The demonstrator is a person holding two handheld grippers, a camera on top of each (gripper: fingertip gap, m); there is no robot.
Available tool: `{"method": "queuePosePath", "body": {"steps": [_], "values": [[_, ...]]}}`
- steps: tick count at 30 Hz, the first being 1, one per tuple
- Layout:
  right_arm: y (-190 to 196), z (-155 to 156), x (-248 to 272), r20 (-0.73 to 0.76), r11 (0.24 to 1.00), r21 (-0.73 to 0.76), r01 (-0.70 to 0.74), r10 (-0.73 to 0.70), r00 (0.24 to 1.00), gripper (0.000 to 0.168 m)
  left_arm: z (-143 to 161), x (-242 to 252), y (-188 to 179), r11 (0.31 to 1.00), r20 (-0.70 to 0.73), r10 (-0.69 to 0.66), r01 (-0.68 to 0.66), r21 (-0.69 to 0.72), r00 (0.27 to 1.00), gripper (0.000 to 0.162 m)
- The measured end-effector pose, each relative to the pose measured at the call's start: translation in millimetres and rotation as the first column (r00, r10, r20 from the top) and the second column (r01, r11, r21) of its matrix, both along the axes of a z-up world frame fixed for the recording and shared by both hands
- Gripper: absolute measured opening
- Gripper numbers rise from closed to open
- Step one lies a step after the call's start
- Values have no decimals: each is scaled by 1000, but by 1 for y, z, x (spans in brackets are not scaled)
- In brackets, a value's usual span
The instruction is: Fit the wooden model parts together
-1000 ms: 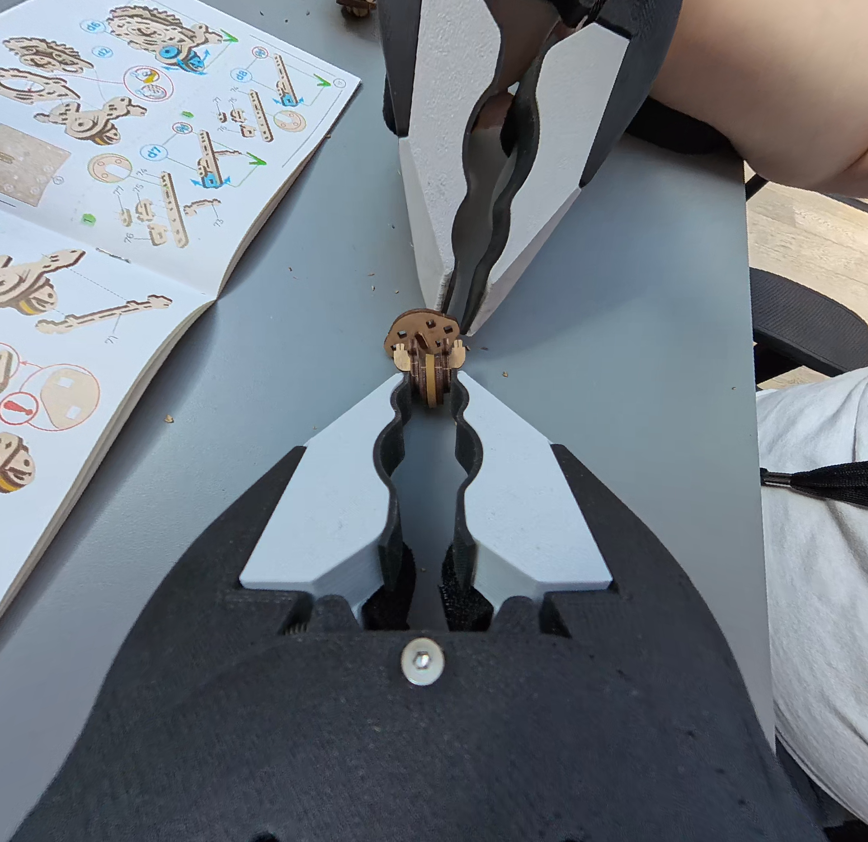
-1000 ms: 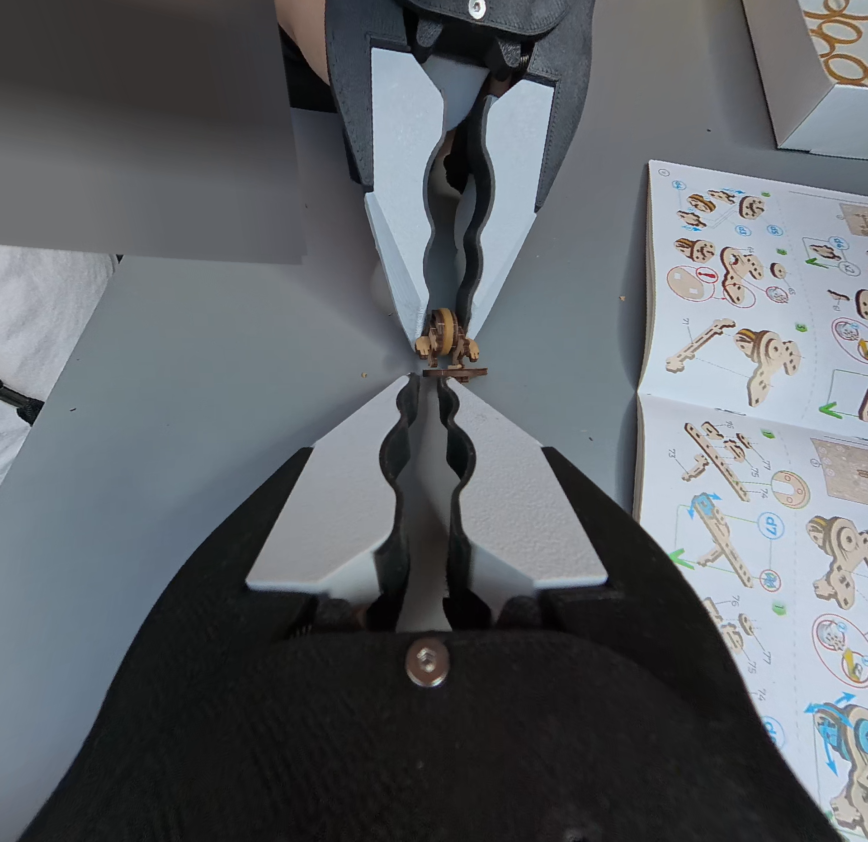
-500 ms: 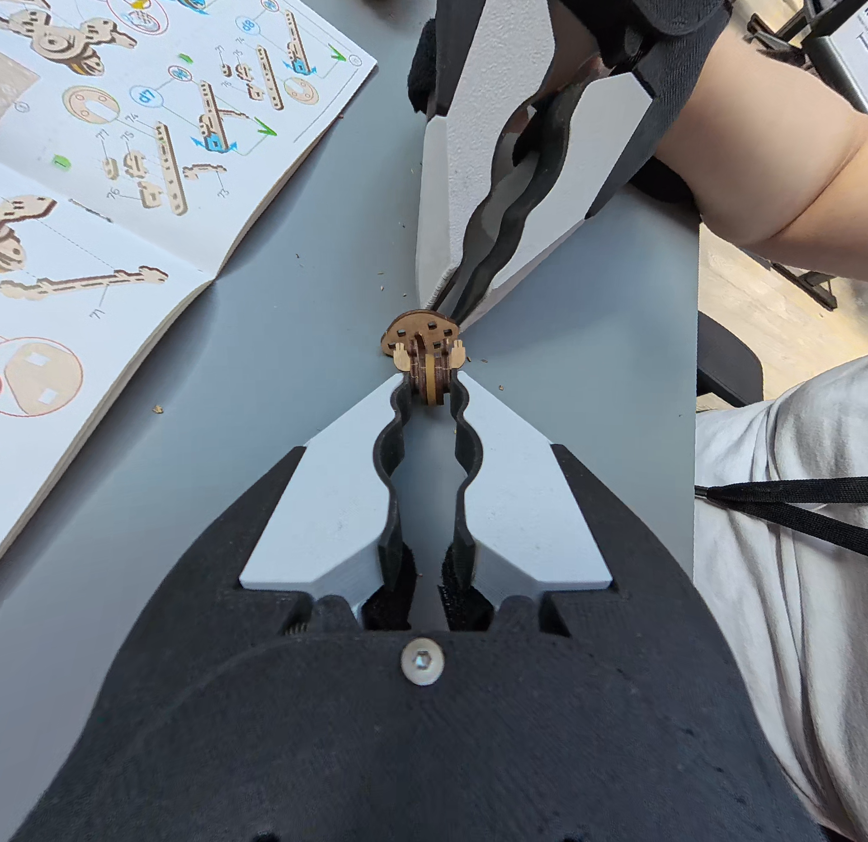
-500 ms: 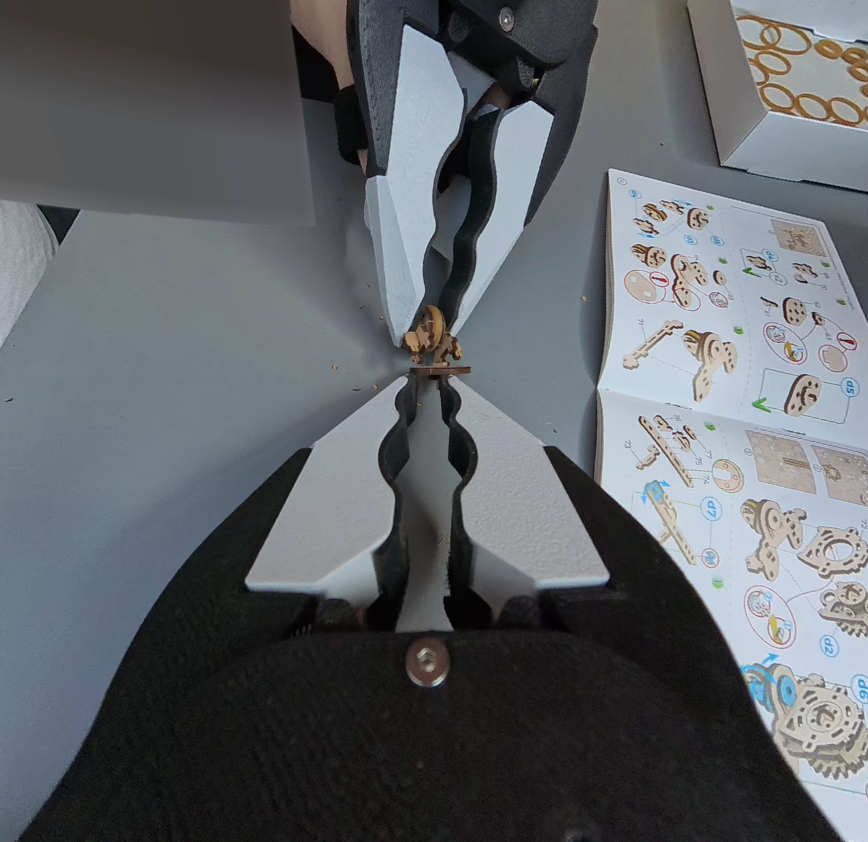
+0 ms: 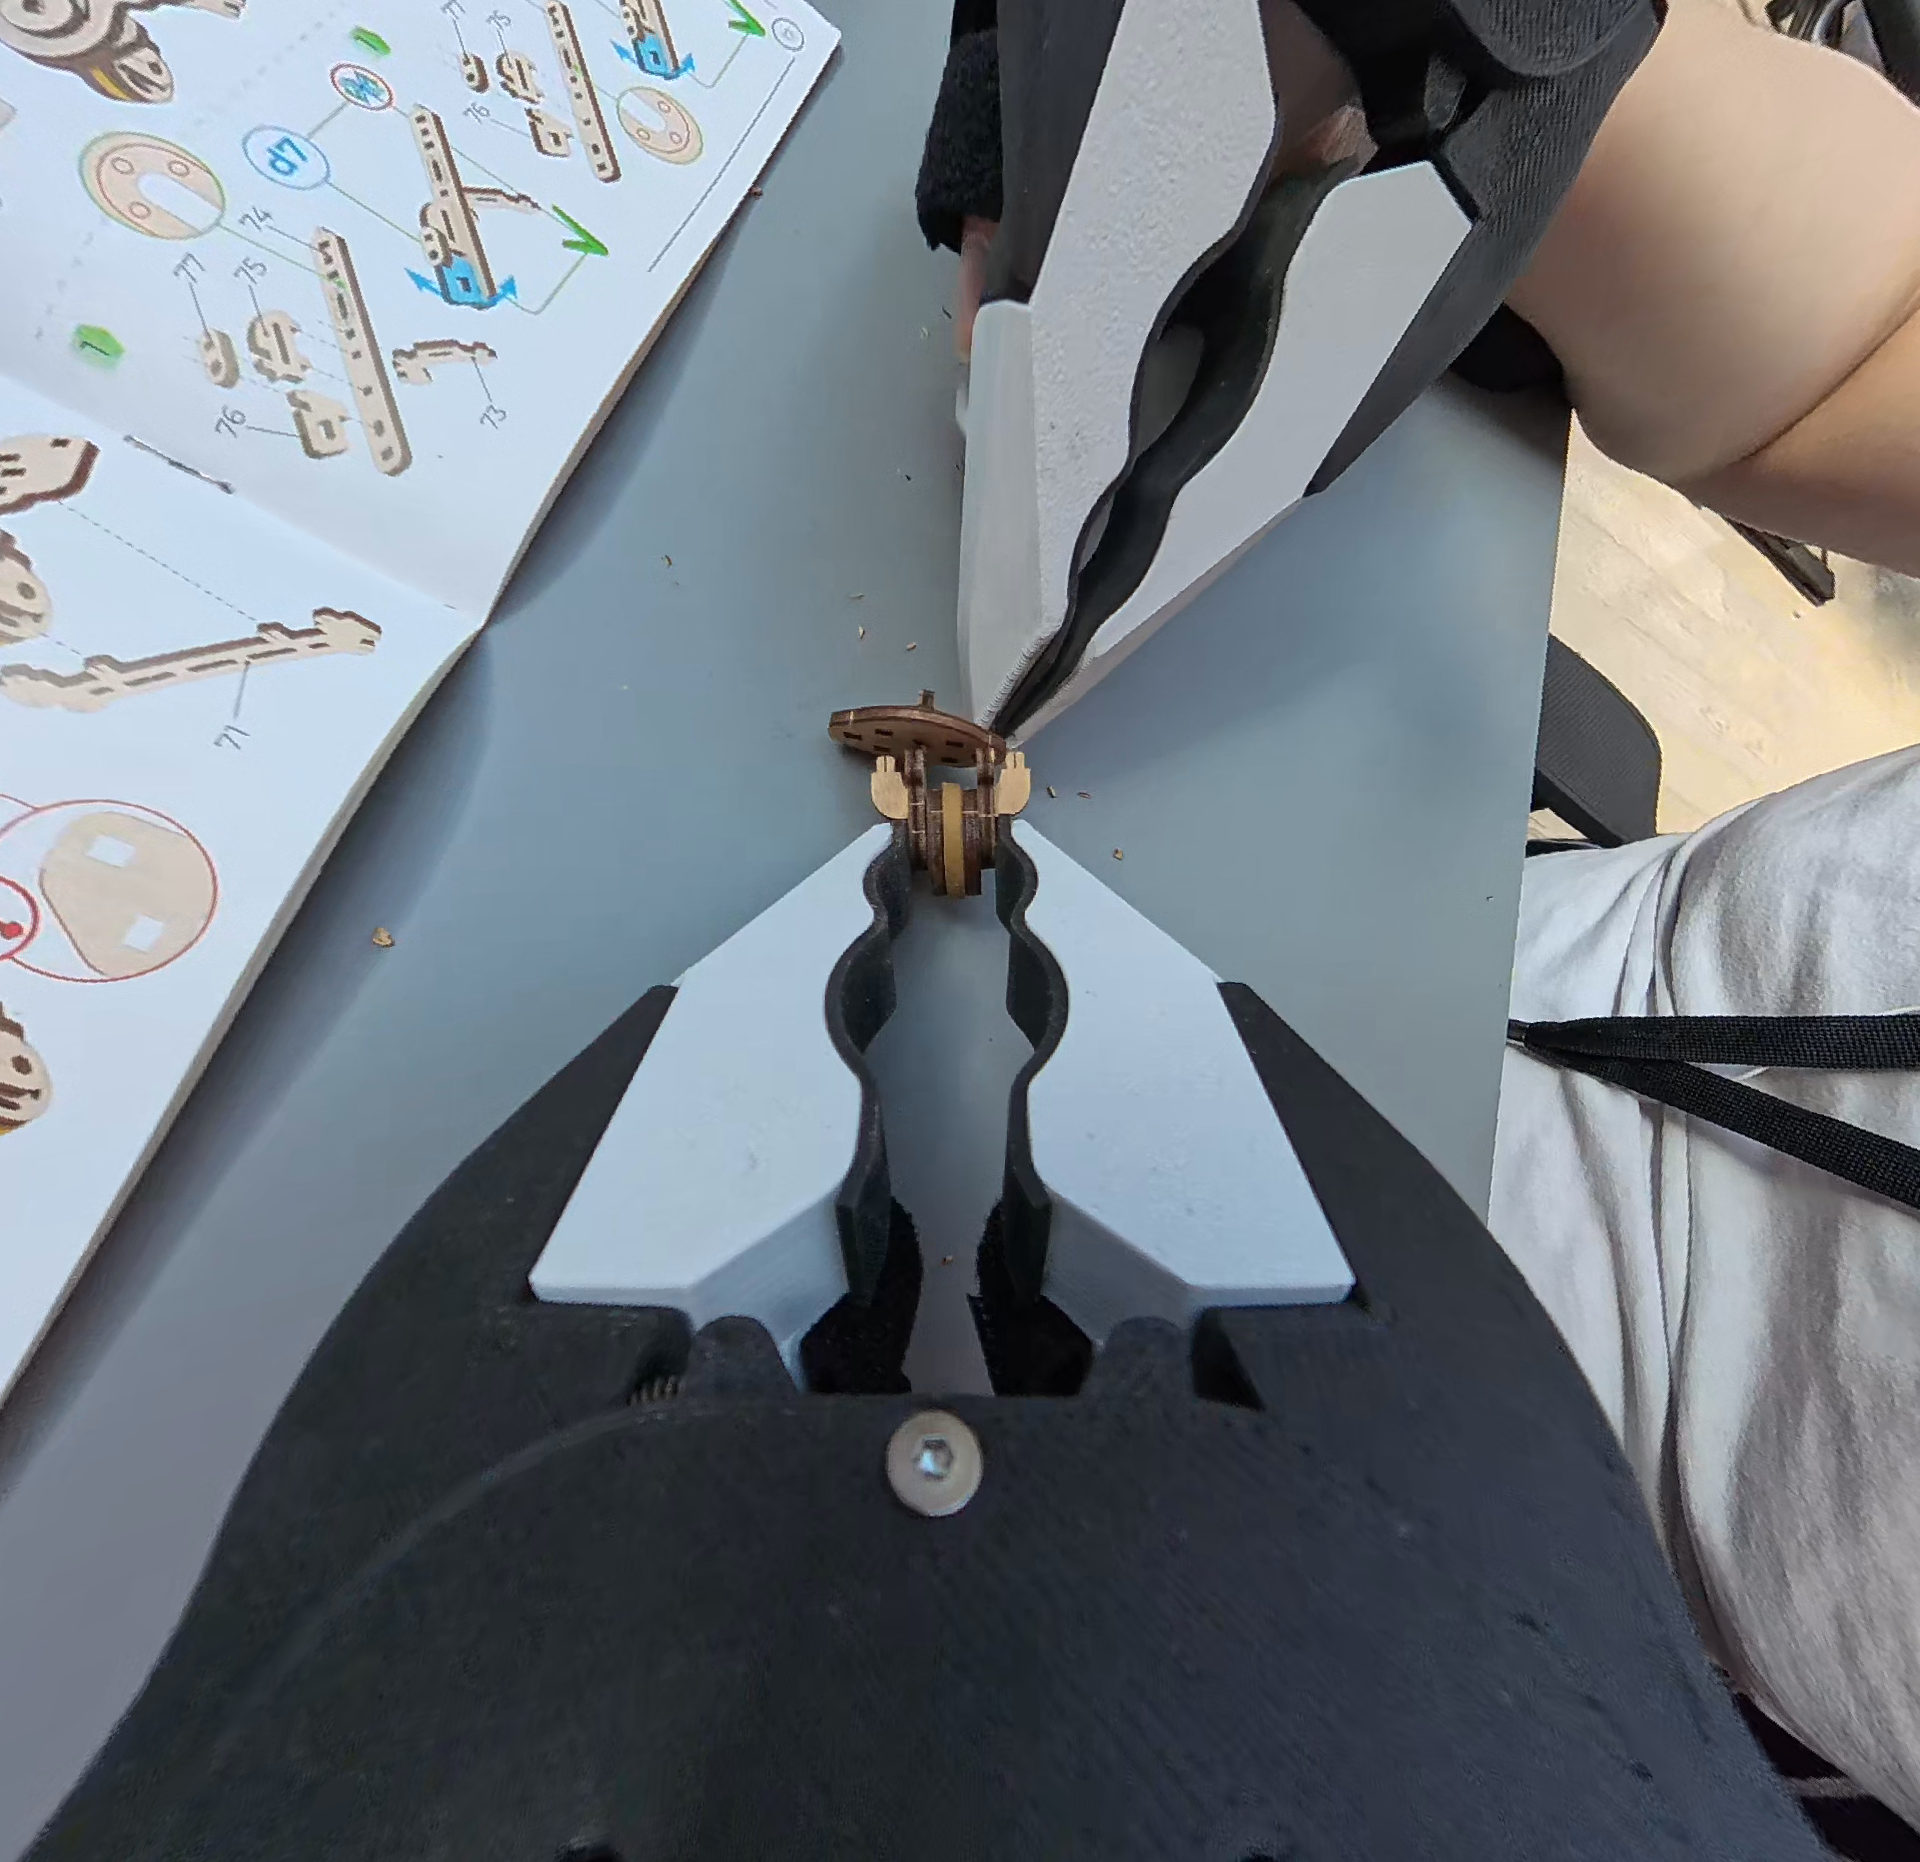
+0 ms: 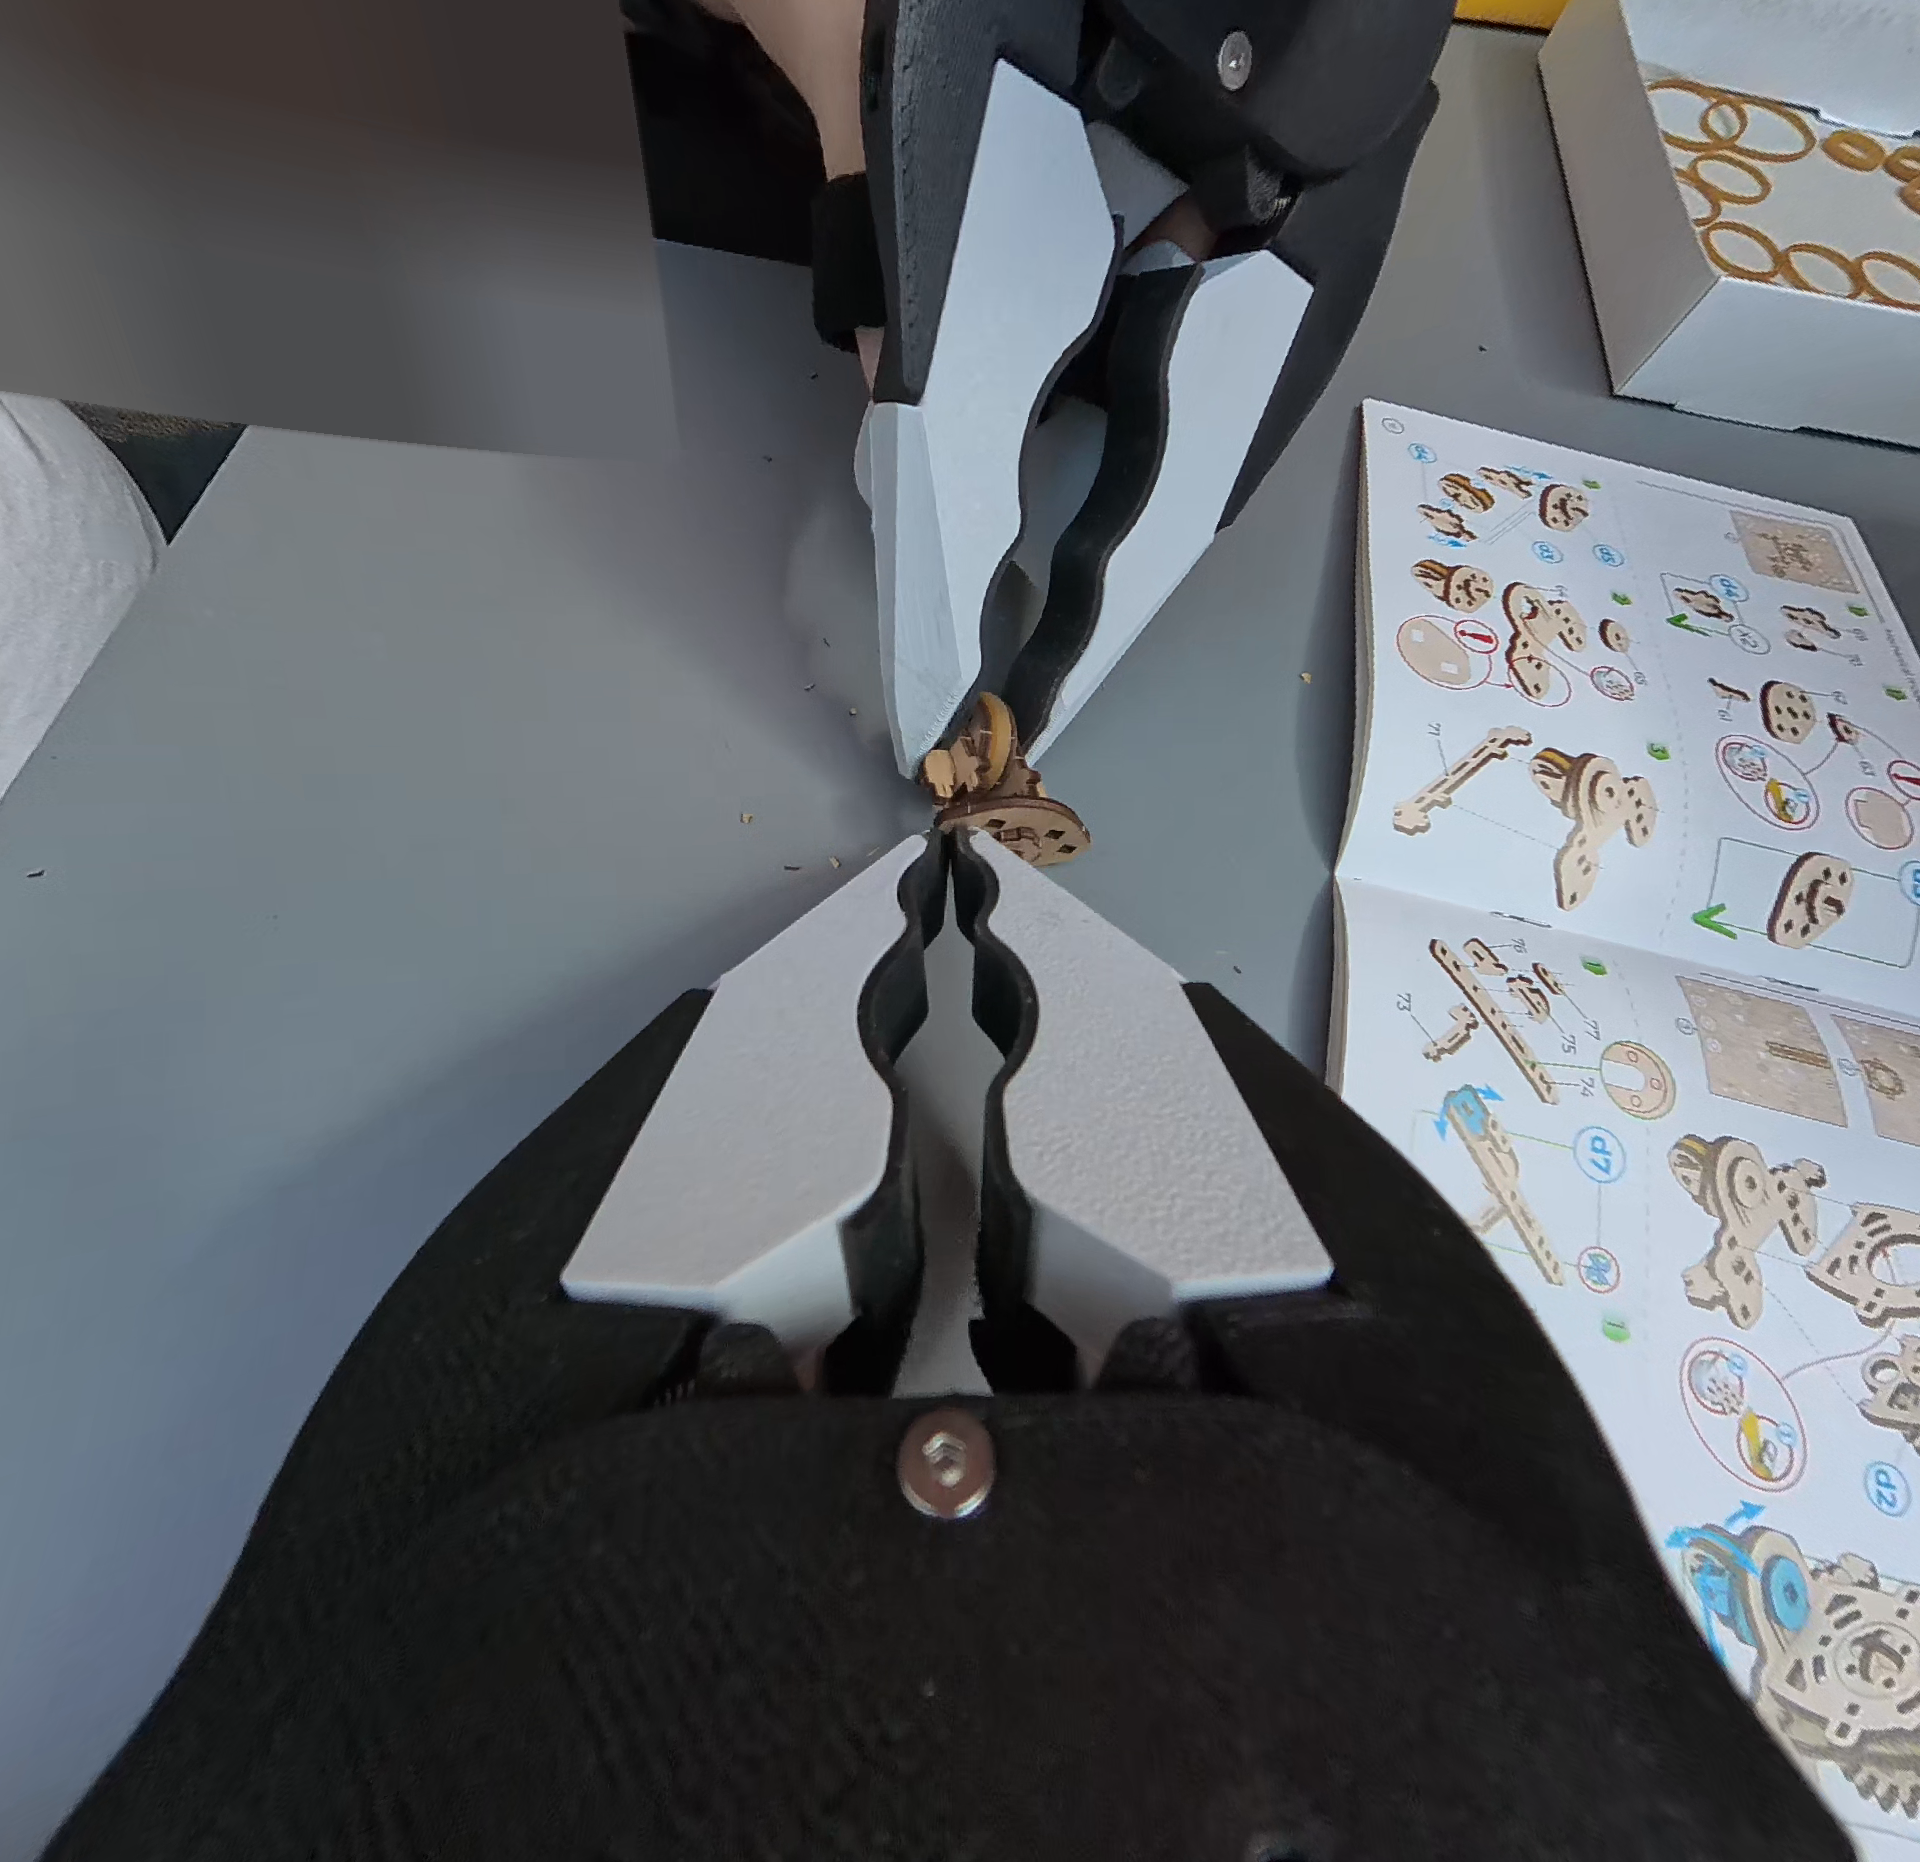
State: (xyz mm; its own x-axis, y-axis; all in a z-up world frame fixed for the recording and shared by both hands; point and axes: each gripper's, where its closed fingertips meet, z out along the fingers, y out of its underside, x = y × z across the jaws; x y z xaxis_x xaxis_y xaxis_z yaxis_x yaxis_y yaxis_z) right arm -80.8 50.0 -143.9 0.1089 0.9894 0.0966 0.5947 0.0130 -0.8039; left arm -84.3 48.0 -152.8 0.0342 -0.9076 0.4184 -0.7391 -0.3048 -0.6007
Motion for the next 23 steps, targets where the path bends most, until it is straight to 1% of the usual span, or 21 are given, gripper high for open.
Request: {"method": "queuePosePath", "body": {"steps": [5,10,12,14,19,21,23], "values": [[3,-5,2,17,1000,-14,14,-14,1000,0,0,-2,3,999,-62,-25,23,-32,998,14],[6,-3,3,5,999,-17,28,-28,1000,1,-1,-6,11,999,-94,-37,38,15,995,14],[7,-4,4,11,999,-19,30,-30,999,1,-2,-6,12,994,-115,-67,76,73,991,14],[7,-5,4,13,999,-24,32,-32,999,2,-3,-4,13,974,-143,-114,139,177,983,14],[10,-5,4,8,998,-32,51,-51,999,4,-7,-2,22,886,-226,-152,234,401,962,14],[10,-4,4,4,998,-36,52,-52,999,5,-7,-1,22,863,-228,-160,248,439,960,14],[11,-5,3,11,998,-39,58,-58,998,6,-7,1,20,870,-214,-159,239,432,964,14]]}}
